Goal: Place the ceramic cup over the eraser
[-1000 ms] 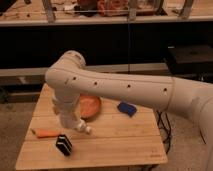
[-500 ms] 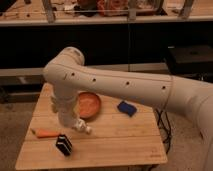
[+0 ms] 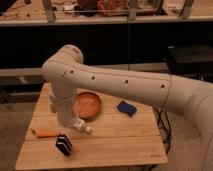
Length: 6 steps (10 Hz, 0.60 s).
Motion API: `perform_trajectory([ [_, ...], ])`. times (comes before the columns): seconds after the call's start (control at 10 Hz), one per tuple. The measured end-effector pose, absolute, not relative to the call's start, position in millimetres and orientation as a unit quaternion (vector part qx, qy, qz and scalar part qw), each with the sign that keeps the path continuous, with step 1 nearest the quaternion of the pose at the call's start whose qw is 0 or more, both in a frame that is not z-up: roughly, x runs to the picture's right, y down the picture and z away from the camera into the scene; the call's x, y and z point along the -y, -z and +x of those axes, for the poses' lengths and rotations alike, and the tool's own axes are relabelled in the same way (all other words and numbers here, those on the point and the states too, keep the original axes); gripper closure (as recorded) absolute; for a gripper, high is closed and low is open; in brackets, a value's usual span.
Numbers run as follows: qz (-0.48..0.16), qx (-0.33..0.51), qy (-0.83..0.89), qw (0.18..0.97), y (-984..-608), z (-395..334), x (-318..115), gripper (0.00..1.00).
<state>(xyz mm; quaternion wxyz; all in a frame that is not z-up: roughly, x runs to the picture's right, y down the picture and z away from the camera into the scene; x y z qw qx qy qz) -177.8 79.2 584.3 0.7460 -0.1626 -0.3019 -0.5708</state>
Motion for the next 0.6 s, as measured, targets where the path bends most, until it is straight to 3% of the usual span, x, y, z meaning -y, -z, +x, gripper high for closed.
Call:
perform_trajectory([
  [0.6,-0.188,0.347,0.581,0.711,-561,-181,-117,0.96],
])
